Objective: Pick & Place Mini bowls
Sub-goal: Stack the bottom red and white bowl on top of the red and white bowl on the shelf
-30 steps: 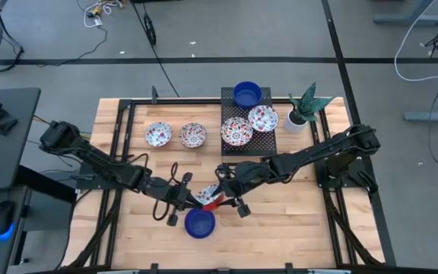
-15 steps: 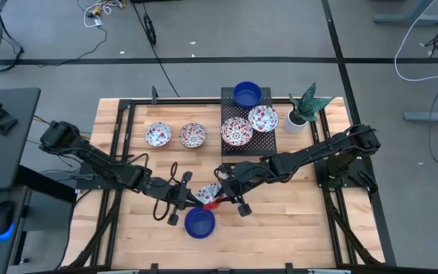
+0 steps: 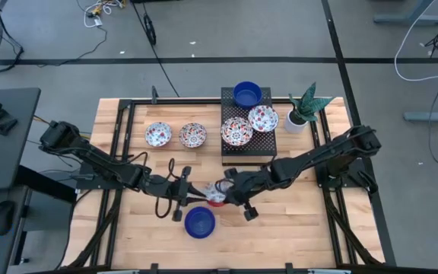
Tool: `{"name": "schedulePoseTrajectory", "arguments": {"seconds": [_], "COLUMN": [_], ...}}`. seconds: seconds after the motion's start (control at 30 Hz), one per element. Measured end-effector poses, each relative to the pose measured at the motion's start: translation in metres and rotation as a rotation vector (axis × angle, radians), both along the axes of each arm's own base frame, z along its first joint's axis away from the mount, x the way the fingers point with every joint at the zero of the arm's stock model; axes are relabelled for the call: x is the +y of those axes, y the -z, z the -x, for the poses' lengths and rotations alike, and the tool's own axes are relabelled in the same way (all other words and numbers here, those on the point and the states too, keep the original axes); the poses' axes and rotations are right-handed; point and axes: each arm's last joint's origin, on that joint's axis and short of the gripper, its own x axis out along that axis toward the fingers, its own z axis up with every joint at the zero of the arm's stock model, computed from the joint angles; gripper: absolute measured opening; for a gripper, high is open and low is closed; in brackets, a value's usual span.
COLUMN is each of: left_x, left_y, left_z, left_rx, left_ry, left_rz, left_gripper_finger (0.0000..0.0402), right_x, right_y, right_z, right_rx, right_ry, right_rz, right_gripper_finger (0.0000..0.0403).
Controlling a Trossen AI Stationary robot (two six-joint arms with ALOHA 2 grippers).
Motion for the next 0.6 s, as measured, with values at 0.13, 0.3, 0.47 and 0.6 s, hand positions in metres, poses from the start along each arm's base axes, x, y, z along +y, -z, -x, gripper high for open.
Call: {"name": "schedulePoseTrajectory", "arguments": {"seconds": [0.13,0.3,0.47,0.6], "left_x": [0.002,0.003,0.003,0.003], "left_y": [0.000,0.001,0.003,0.004], "left_z": [-0.001,-0.001,0.000,0.000], "left_rx": [0.003,0.012,0.030,0.035], "left_ry": [-0.012,-0.018,-0.015,-0.015], "left_rz": [-0.002,-0.002,-0.009,-0.011], "left_gripper_finger": [0.0089,0.0110,0.0110,0.0108], "right_x": [0.007,0.021,0.042,0.061], "right_y": [0.004,0.020,0.019,0.002], "right_z": [0.007,0.024,0.051,0.085], "right_rx": [0.045,0.134,0.251,0.278], "right_ry": [0.038,0.068,0.104,0.139], "right_rz": [0.040,0.114,0.139,0.149], "right_gripper_finger": [0.0001,0.0001,0.0001,0.0000]}}
